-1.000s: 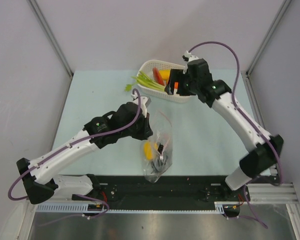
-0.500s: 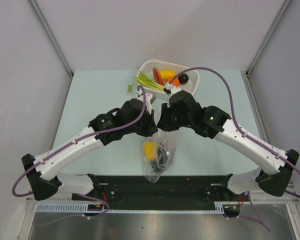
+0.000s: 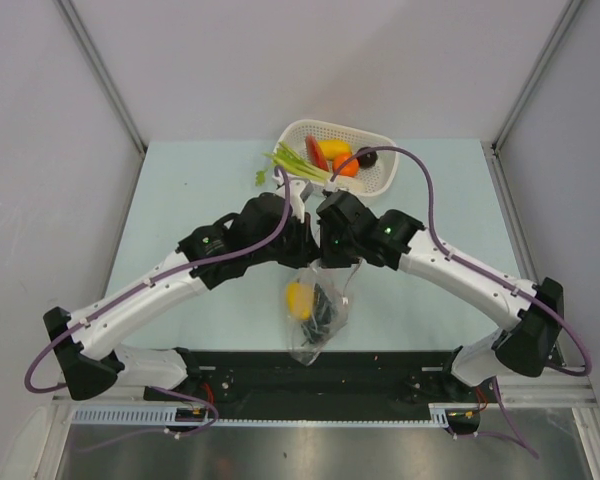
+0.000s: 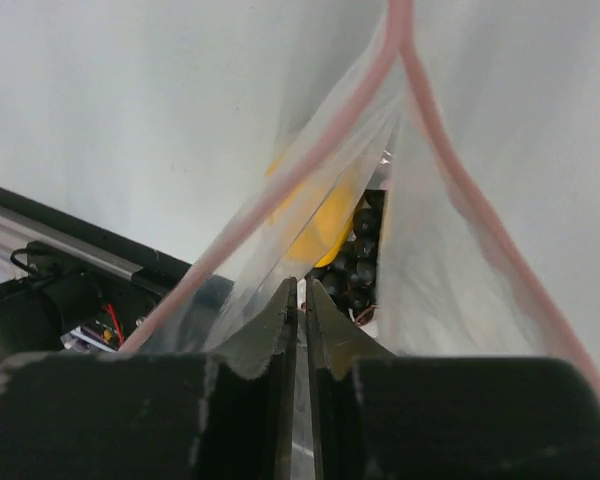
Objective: Open the zip-top bag and remove the fake food
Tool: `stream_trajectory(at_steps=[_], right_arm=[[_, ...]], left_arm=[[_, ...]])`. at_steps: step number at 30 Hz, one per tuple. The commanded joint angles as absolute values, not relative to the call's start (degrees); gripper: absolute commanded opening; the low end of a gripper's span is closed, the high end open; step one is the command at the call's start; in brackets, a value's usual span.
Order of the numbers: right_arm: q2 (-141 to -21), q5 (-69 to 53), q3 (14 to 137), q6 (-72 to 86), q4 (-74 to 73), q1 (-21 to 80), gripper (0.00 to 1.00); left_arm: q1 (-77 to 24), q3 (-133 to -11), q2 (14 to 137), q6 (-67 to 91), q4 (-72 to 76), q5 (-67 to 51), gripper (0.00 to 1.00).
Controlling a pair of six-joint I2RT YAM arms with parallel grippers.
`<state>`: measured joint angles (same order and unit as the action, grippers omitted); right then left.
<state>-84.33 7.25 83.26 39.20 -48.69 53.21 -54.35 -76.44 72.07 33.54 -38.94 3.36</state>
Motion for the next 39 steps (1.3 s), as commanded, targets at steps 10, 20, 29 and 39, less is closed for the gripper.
stream_trajectory(at_steps=[10,20,29,39], right_arm=[[-81.4,5.3,81.9,53.7,-46.8,49.2,0.10],[-81.7,6.5,69.4,49.2,-32.5,52.6,0.09],[-84.6,6.2,62.8,47.2,-27.2,54.1,0.15],[-81.9,5.3,58.6,45.6,-29.9,53.3,0.21]], left_arm=[[-56.6,-80.0,74.2,35.7,-33.8,5.0,0.00],[-56.7,-81.4,73.9,37.4,-31.7,8.1,0.00],[-57.3,-77.3,72.5,38.1,-34.0,9.7,0.18],[-57.0,-64.5,58.0,43.8,-44.4,19.9,0.61]])
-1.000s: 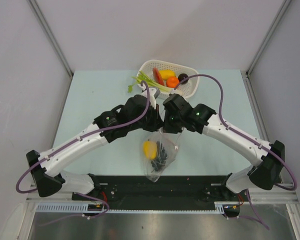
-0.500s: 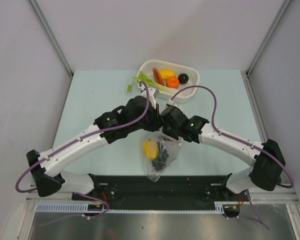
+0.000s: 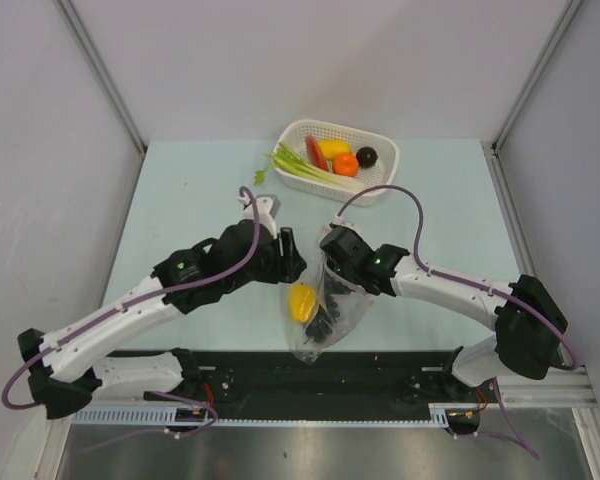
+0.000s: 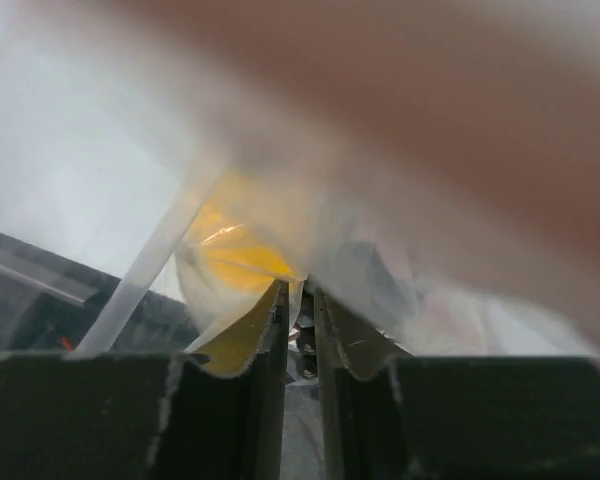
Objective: Open the zip-top bag and remove the fake food
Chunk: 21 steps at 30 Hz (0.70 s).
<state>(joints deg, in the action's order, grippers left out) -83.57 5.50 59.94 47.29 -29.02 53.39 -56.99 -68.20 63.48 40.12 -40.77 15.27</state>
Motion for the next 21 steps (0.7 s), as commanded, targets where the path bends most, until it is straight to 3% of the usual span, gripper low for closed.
stream_trajectory(at_steps=[1,3,4,7,10,13,14,17,21], right_arm=[[-81.3,5.0,57.7,45.5,-30.1,53.3,0.22],[-80.5,4.5,56.7,45.4,-30.2,53.3,0.28],[-79.7,4.3,55.6,45.3,-29.8,53.3,0.31],[-78.7,3.5,54.1,45.0,-29.0,53.3,0.38],[-78.9,1.7,52.0,45.2,-28.4,53.1,0.42],[-79.2,1.8,50.9,46.1,-29.0,53.0,0.36],[-78.8,2.1,50.6,46.3,-29.0,53.1,0.26],[-78.4,2.4,49.5,45.6,-28.0,53.3,0.10],[-79.0,0.8,47.8,45.2,-25.3,53.7,0.06]], left_arm=[[-56.5,-61.6,57.2,44.8,-44.6,19.7,0.56],[-55.0,-58.5,57.5,46.8,-44.0,15.6,0.52],[-52.8,-55.4,58.4,47.2,-43.2,13.3,0.43],[-50.5,-51.7,62.9,48.0,-40.4,8.6,0.27],[-50.4,-51.0,67.6,47.1,-36.7,7.7,0.24],[-50.4,-50.8,71.2,46.4,-33.1,6.4,0.20],[-50.5,-50.8,73.2,45.7,-31.7,5.4,0.18],[-50.5,-49.1,75.8,45.8,-28.7,4.0,0.15],[-50.5,-47.5,77.4,46.1,-26.5,2.0,0.15]])
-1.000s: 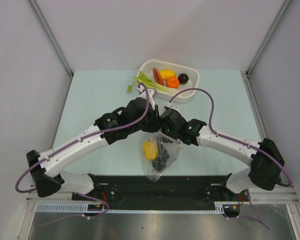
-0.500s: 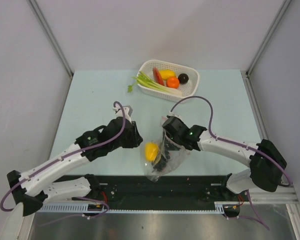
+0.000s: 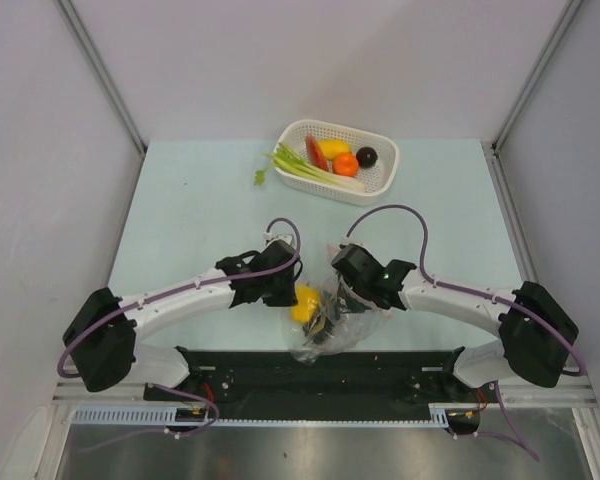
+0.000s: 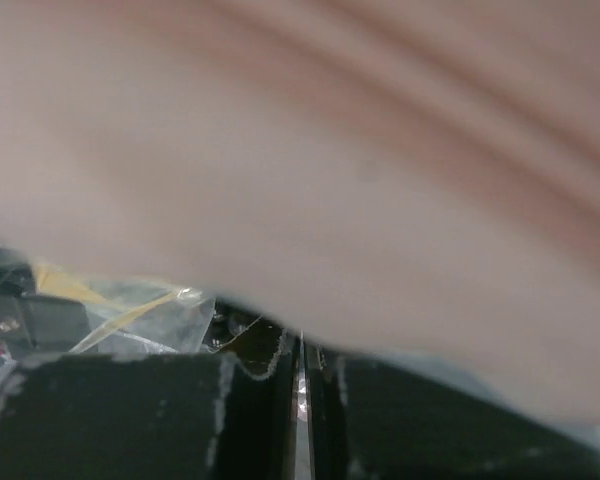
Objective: Open the zip-top bag and remove the fake food
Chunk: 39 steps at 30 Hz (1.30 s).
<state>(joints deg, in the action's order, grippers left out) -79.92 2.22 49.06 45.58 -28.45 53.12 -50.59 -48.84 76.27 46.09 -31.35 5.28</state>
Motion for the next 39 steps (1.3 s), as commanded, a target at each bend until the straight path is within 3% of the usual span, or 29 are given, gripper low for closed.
stream_trajectory(at_steps=[1,8,13,21,24,27,28,30,32,35,39], right_arm=[[-79.3,0.6,46.6,45.1,-22.5,53.7,0.09],[-83.1,-4.2,45.4,46.6,-18.2,53.6,0.27],[-85.4,-2.8,45.3,47.0,-20.0,53.5,0.48],[-92.7,-4.3,45.1,49.0,-17.3,53.5,0.60],[-92.7,-3.3,45.2,48.5,-17.4,53.5,0.52],[-89.1,-1.2,45.2,46.9,-19.6,53.4,0.34],[-87.6,-1.1,45.3,46.3,-20.2,53.2,0.18],[-83.0,-1.3,45.4,45.6,-22.3,52.8,0.04],[-80.1,-2.1,46.1,45.1,-22.8,52.6,0.00],[-74.5,-2.6,48.2,45.3,-27.0,51.4,0.00],[-70.6,-4.0,51.8,45.6,-31.4,49.1,0.00]], left_arm=[[-50.6,-46.9,77.8,46.1,-25.6,1.7,0.15],[-51.1,-46.4,82.4,45.4,-24.2,0.8,0.12],[-52.0,-46.8,83.3,45.0,-24.2,0.8,0.10],[-52.6,-45.5,83.1,45.1,-23.7,0.5,0.07],[-52.6,-45.4,82.4,45.1,-24.6,0.6,0.06],[-52.6,-46.1,79.7,44.4,-26.6,1.8,0.07],[-52.6,-46.1,78.6,44.2,-27.2,2.0,0.08],[-52.6,-46.6,75.1,43.3,-28.1,2.7,0.16],[-52.5,-46.8,72.6,42.3,-28.3,2.6,0.24],[-52.5,-47.5,68.0,40.3,-28.9,1.4,0.50],[-52.2,-45.7,62.6,38.4,-27.6,-3.6,0.69]])
